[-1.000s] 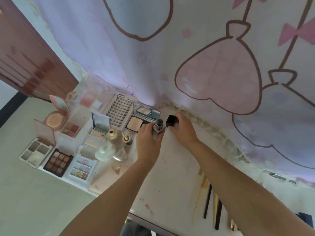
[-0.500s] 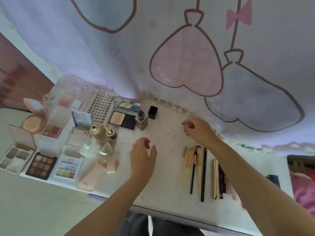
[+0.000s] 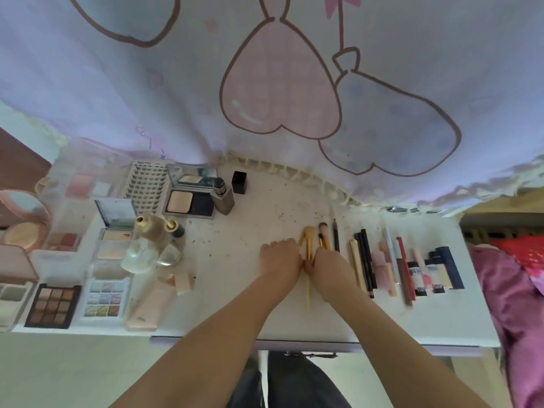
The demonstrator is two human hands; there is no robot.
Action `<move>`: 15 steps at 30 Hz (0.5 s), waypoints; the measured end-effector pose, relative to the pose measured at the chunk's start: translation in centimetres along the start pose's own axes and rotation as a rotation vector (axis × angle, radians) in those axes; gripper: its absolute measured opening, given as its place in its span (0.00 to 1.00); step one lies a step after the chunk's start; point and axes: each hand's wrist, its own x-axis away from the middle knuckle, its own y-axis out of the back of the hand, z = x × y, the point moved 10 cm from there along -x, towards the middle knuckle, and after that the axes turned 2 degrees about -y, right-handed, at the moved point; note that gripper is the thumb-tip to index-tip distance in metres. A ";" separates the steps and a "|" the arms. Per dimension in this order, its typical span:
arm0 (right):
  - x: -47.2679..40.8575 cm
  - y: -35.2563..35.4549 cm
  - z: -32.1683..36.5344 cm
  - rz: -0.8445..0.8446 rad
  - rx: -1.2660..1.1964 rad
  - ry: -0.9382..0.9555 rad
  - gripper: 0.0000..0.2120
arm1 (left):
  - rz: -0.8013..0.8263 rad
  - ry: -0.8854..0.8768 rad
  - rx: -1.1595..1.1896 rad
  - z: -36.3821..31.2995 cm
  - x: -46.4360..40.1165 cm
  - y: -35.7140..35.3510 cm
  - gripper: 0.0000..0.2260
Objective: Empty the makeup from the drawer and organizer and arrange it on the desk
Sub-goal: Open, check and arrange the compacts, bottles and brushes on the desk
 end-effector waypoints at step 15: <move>1.1 -3.6 13.4 0.087 -0.115 0.139 0.09 | -0.076 0.234 -0.176 14.6 4.7 4.2 0.11</move>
